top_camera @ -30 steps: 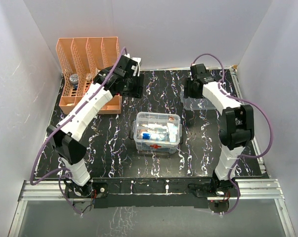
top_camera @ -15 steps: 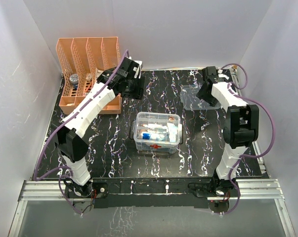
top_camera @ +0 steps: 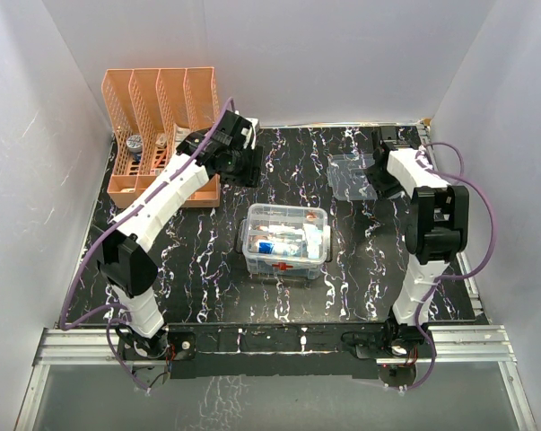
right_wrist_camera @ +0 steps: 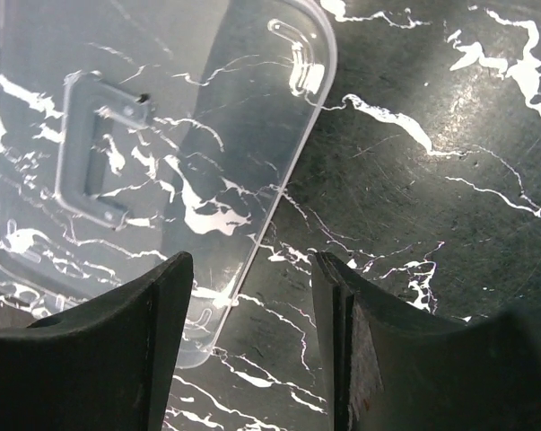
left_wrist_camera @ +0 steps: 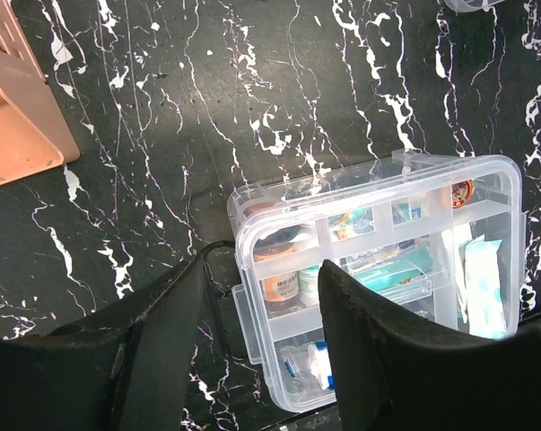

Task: Organize the medicine kit

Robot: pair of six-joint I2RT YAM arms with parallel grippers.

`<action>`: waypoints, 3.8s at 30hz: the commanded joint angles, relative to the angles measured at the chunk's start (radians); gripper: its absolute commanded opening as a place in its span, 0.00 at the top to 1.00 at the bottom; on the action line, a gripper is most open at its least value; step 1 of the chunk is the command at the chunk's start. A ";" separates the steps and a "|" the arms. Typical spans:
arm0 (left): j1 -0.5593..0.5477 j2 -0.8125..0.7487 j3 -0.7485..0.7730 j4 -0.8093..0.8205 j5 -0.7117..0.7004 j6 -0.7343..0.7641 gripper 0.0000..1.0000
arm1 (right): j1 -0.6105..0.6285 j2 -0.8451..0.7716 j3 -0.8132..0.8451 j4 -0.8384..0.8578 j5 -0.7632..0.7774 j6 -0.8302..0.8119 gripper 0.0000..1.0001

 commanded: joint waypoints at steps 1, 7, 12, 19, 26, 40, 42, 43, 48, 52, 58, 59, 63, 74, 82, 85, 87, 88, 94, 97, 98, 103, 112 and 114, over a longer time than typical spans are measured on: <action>-0.001 -0.069 -0.007 0.015 0.028 -0.003 0.48 | -0.010 0.045 0.061 -0.036 -0.022 0.119 0.47; 0.000 -0.084 -0.030 0.024 0.028 -0.001 0.49 | -0.011 0.104 0.110 -0.048 -0.045 0.120 0.48; 0.002 -0.095 -0.042 0.024 0.022 -0.003 0.49 | -0.016 0.126 0.115 -0.059 -0.072 0.140 0.51; 0.004 -0.104 -0.050 0.033 0.014 -0.009 0.50 | -0.048 0.184 0.226 -0.190 -0.071 0.096 0.57; 0.004 -0.123 -0.087 0.053 0.019 -0.026 0.51 | -0.060 0.258 0.309 -0.289 -0.096 0.072 0.67; 0.008 -0.137 -0.107 0.061 0.020 -0.023 0.53 | -0.062 0.272 0.287 -0.329 -0.100 0.013 0.95; 0.008 -0.140 -0.112 0.062 0.012 -0.024 0.53 | -0.062 0.250 0.256 -0.300 -0.104 0.007 1.00; 0.008 -0.142 -0.114 0.062 0.006 -0.024 0.53 | -0.062 0.240 0.244 -0.285 -0.108 0.003 1.00; 0.009 -0.148 -0.117 0.052 -0.045 -0.024 0.52 | -0.059 0.182 0.202 -0.185 -0.136 -0.033 1.00; 0.011 -0.145 -0.102 0.054 -0.083 -0.004 0.51 | -0.058 0.091 0.136 -0.027 -0.200 -0.037 1.00; 0.013 -0.127 -0.072 0.054 -0.111 0.030 0.49 | -0.058 0.002 0.064 0.202 -0.310 -0.001 1.00; 0.014 -0.125 -0.070 0.053 -0.113 0.034 0.49 | -0.058 -0.011 0.052 0.244 -0.328 0.005 1.00; 0.018 -0.120 -0.066 0.055 -0.125 0.038 0.49 | -0.056 -0.049 0.012 0.363 -0.380 0.017 1.00; 0.084 -0.054 0.022 0.169 -0.070 0.045 0.46 | -0.050 -0.169 -0.241 0.835 -0.625 0.045 1.00; 0.125 -0.012 0.048 0.223 -0.009 0.030 0.46 | -0.033 -0.178 -0.426 1.400 -0.829 0.127 1.00; 0.133 -0.006 0.038 0.238 0.029 0.019 0.46 | -0.027 -0.143 -0.466 1.648 -0.904 0.201 1.00; 0.135 0.000 0.037 0.252 0.062 0.027 0.46 | -0.001 -0.111 -0.473 1.776 -0.945 0.255 1.00; 0.138 0.002 0.039 0.258 0.076 0.031 0.46 | 0.008 -0.092 -0.468 1.837 -0.970 0.274 1.00; 0.154 0.022 0.057 0.295 0.135 0.041 0.46 | 0.054 0.060 -0.398 2.240 -1.087 0.466 1.00; 0.162 0.029 0.078 0.310 0.169 0.030 0.47 | 0.076 0.094 -0.362 2.263 -1.119 0.481 1.00; 0.165 0.031 0.084 0.318 0.182 0.029 0.47 | 0.083 0.098 -0.356 2.255 -1.124 0.475 1.00; 0.186 0.053 0.140 0.372 0.273 0.034 0.45 | 0.104 0.101 -0.355 2.206 -1.144 0.447 1.00; 0.275 0.101 0.220 0.414 0.608 -0.029 0.38 | 0.114 0.084 -0.345 2.111 -1.179 0.388 1.00; 0.290 0.105 0.215 0.435 0.699 -0.060 0.37 | 0.113 0.084 -0.337 2.095 -1.188 0.380 1.00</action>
